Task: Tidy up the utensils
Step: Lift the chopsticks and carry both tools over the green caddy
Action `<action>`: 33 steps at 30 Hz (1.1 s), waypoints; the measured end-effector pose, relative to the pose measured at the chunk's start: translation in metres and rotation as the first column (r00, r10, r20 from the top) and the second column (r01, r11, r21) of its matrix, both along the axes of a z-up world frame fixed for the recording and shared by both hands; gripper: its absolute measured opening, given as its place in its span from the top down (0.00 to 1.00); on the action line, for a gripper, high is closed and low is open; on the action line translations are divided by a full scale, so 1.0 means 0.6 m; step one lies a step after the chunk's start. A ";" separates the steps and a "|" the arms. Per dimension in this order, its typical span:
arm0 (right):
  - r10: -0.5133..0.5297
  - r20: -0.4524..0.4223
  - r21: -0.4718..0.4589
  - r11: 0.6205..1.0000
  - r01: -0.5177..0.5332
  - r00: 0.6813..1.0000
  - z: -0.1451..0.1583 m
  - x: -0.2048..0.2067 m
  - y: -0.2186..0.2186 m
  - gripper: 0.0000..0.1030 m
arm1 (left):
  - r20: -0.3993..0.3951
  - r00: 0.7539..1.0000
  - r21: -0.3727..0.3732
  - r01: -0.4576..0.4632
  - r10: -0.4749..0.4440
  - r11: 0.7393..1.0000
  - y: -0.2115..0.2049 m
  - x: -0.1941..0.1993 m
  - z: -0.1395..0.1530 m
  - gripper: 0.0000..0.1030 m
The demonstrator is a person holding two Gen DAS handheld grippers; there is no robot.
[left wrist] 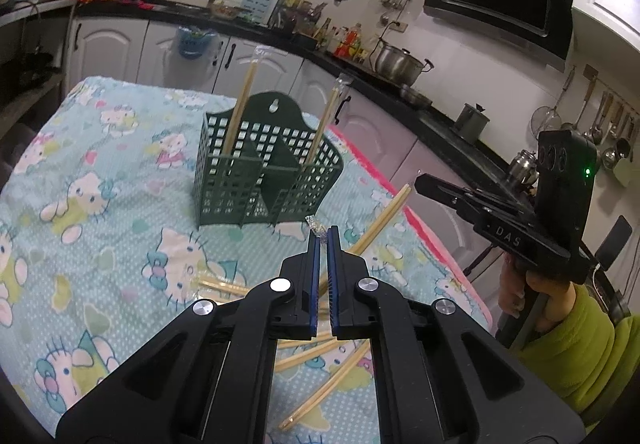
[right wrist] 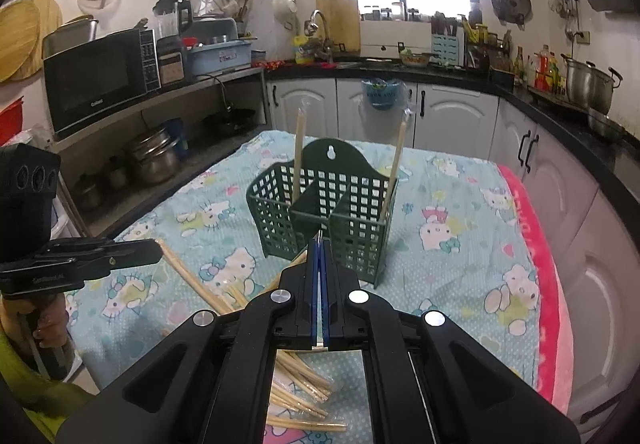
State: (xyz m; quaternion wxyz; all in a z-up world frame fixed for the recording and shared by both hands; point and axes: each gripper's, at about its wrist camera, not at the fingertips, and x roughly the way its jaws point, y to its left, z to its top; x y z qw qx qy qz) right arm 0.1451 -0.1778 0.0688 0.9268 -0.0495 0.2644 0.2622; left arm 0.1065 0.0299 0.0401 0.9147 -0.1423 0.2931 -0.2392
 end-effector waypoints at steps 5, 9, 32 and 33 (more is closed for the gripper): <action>0.000 0.021 -0.002 1.000 0.000 1.000 0.011 -0.001 0.004 0.99 | 0.026 1.000 0.007 0.007 -0.007 1.000 -0.006 0.005 0.015 0.99; 0.000 0.036 0.005 1.000 0.000 0.999 0.022 0.001 0.006 0.99 | 0.043 0.999 0.003 0.009 -0.009 1.000 -0.009 0.008 0.028 0.99; -0.010 0.196 0.047 0.999 0.001 0.981 0.152 0.031 0.015 0.99 | 0.215 0.976 -0.012 -0.029 0.031 1.000 -0.001 0.070 0.179 0.99; -0.012 0.207 0.048 0.999 0.002 0.978 0.161 0.034 0.016 0.99 | 0.225 0.974 -0.011 -0.033 0.035 0.999 -0.002 0.074 0.188 0.99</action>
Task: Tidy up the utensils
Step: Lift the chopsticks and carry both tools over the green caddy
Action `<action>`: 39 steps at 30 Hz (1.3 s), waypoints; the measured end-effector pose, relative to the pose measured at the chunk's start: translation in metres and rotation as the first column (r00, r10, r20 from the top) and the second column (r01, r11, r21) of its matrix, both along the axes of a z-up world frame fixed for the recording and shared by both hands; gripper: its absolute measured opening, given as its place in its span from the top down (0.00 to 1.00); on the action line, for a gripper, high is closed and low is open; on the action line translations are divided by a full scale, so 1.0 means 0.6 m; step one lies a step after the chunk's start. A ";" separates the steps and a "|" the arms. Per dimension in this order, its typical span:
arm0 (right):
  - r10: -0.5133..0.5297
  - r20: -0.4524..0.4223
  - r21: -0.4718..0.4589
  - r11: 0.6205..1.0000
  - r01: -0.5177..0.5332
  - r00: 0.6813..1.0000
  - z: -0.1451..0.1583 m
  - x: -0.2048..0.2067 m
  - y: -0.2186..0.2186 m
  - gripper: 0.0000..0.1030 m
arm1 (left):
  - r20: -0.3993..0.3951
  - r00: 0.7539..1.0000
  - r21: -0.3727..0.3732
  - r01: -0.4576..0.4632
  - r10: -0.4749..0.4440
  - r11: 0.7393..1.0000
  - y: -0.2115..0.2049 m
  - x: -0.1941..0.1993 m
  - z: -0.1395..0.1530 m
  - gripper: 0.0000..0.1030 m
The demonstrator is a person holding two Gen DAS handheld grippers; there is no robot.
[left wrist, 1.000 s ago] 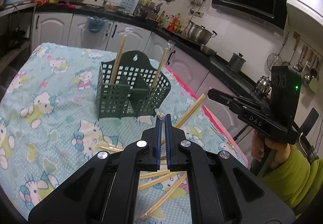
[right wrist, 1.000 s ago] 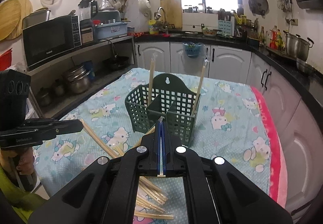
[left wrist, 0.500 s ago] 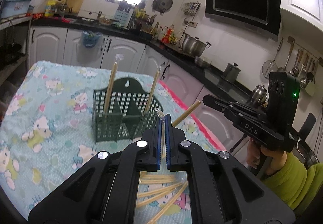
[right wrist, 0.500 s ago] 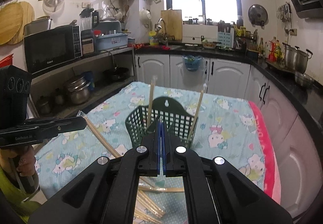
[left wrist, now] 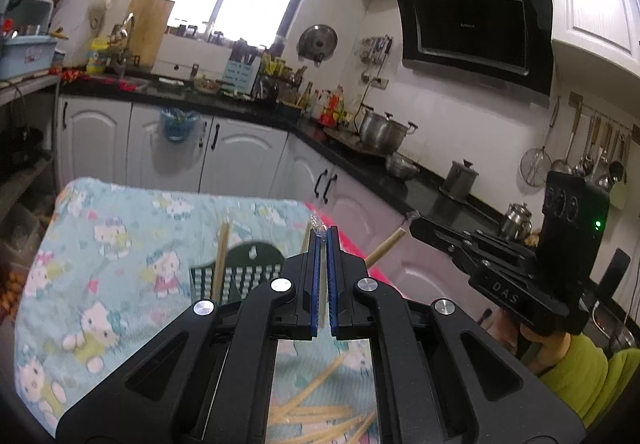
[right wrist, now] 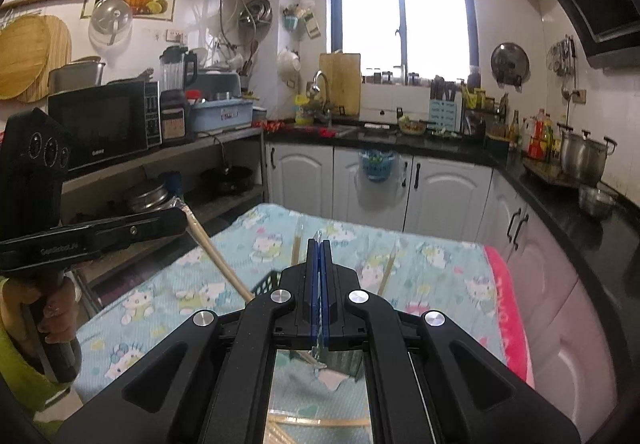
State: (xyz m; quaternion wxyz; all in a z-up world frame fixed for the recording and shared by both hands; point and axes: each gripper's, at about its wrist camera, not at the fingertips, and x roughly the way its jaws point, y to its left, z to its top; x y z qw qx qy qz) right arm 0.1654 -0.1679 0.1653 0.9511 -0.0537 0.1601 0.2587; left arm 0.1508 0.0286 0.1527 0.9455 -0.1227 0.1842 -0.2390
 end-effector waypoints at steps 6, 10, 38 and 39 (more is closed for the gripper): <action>-0.010 0.043 0.002 1.000 0.010 0.999 0.039 0.025 0.010 0.99 | 0.042 0.999 -0.005 -0.023 0.023 1.000 -0.003 0.025 0.039 0.99; -0.021 0.049 0.001 1.000 0.021 0.999 0.050 0.046 0.015 0.99 | 0.050 0.998 -0.004 -0.037 0.037 0.999 -0.009 0.044 0.050 0.99; -0.056 -0.152 0.016 0.998 0.060 0.987 -0.048 0.144 0.024 0.98 | -0.054 0.995 0.034 -0.083 0.085 0.996 -0.026 0.131 -0.029 0.99; -0.056 -0.163 0.021 0.998 0.060 0.985 -0.053 0.147 0.025 0.98 | -0.057 0.995 0.034 -0.084 0.086 0.996 -0.026 0.133 -0.031 0.99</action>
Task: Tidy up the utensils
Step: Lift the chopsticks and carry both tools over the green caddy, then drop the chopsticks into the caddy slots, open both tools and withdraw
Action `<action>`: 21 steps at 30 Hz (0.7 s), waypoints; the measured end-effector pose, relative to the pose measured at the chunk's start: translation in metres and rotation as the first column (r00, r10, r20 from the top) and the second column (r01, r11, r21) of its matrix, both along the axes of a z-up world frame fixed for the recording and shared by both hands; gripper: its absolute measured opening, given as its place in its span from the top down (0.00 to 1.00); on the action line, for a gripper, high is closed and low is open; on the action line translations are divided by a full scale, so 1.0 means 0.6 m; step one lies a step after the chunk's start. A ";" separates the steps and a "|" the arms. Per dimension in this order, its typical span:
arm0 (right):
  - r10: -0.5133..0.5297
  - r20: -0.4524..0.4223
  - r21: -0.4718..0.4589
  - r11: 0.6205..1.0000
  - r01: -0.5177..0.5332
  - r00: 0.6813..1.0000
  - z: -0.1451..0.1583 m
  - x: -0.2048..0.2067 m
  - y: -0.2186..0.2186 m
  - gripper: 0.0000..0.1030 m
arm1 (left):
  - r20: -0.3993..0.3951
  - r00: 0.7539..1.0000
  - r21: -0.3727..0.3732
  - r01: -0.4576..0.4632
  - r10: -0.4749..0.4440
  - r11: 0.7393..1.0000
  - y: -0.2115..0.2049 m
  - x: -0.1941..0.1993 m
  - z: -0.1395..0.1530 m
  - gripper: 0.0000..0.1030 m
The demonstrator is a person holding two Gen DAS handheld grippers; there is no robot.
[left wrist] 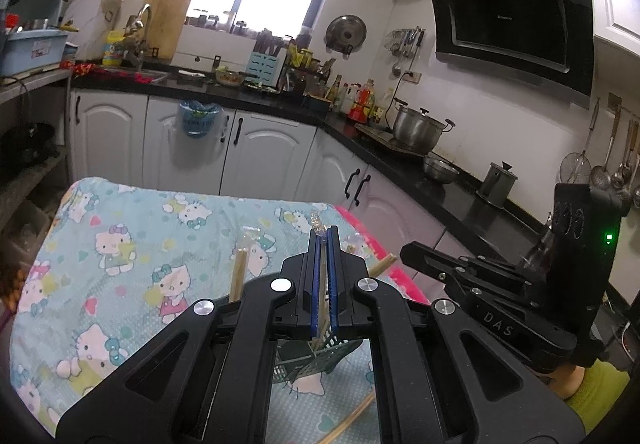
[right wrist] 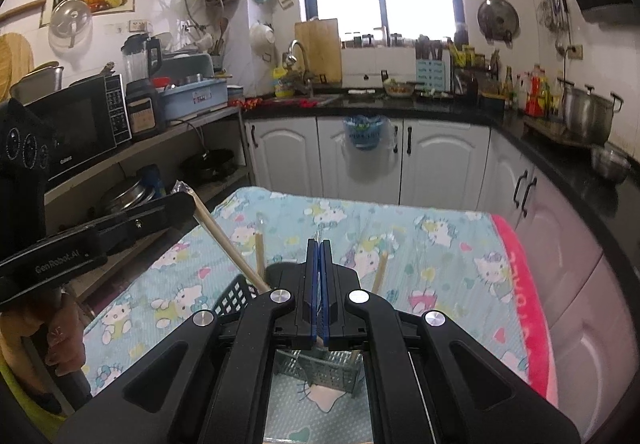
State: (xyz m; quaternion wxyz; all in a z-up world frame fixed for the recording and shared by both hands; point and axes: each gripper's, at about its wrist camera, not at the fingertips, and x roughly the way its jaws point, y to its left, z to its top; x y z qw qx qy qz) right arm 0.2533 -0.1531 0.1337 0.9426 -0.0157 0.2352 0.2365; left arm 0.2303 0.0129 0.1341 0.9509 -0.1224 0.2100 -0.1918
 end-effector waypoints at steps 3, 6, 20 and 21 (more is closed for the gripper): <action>-0.014 -0.032 0.018 1.000 0.014 0.999 -0.013 0.007 -0.004 0.97 | -0.004 1.000 -0.001 0.002 -0.002 1.000 -0.001 0.002 -0.008 0.99; -0.022 -0.058 0.031 0.999 0.023 0.998 -0.024 0.012 -0.015 0.91 | -0.011 1.000 0.008 0.000 0.000 1.000 -0.002 0.004 -0.014 0.98; -0.056 -0.070 0.050 0.997 0.060 0.996 -0.038 -0.008 -0.053 0.57 | -0.006 0.999 -0.006 -0.043 0.043 0.999 0.027 -0.024 -0.027 0.35; -0.059 -0.066 0.049 0.997 0.062 0.996 -0.038 -0.011 -0.055 0.55 | -0.004 0.999 -0.007 -0.047 0.046 0.999 0.029 -0.027 -0.026 0.33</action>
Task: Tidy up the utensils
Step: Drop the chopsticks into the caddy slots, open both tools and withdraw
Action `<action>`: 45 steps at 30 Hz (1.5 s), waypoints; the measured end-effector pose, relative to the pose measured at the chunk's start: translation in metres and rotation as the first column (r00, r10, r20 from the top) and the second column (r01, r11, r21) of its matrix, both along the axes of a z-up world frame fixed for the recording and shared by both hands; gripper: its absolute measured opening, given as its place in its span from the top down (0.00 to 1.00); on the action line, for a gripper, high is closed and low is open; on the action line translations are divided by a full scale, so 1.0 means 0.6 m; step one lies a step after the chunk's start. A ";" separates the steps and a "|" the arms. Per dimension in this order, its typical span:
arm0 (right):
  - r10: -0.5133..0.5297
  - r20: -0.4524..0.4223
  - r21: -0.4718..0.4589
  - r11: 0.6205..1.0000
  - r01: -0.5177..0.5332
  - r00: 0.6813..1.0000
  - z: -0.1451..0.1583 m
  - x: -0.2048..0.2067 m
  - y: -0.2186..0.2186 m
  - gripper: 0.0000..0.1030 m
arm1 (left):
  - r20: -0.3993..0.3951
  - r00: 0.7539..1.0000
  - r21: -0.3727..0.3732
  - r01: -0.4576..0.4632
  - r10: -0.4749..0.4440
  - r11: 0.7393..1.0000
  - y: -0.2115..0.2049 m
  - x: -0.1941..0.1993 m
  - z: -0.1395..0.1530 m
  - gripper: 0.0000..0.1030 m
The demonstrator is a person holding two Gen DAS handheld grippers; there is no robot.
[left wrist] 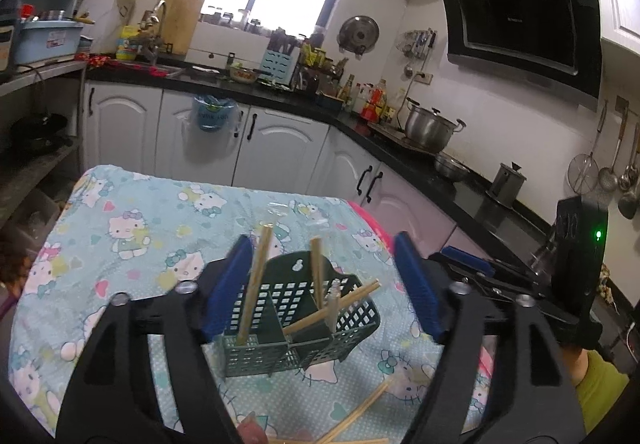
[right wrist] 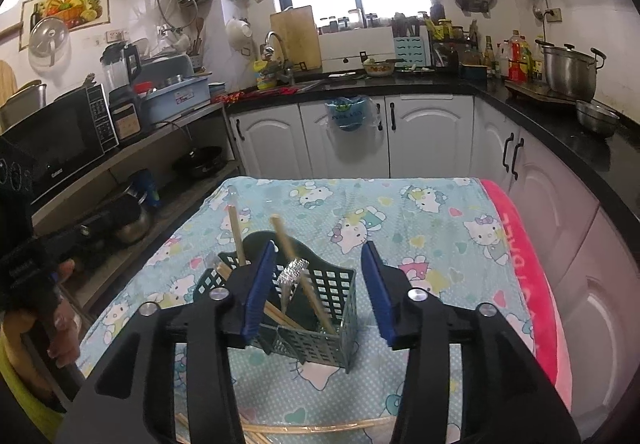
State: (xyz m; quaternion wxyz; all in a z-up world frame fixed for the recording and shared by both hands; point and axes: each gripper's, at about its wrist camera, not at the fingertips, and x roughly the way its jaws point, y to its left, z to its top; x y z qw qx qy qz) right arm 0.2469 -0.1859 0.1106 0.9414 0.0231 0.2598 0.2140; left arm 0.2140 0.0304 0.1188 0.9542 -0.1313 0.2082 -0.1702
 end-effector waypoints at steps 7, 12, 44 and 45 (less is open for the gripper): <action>-0.002 0.017 0.006 1.000 0.002 1.000 0.001 -0.023 -0.007 0.45 | 0.015 0.999 -0.021 -0.050 0.051 0.999 0.025 -0.027 0.006 0.10; 0.000 0.039 -0.003 1.000 0.000 0.999 0.009 -0.039 -0.009 0.43 | 0.009 0.997 -0.034 -0.071 0.072 0.997 0.038 -0.042 0.005 0.10; 0.083 0.044 -0.069 0.994 -0.080 0.996 -0.011 -0.127 0.018 0.39 | -0.090 0.988 -0.050 -0.128 0.124 0.990 0.077 -0.130 -0.065 0.10; 0.086 0.041 -0.071 0.994 -0.083 0.995 -0.014 -0.129 0.019 0.39 | -0.092 0.988 -0.047 -0.128 0.123 0.991 0.077 -0.132 -0.068 0.10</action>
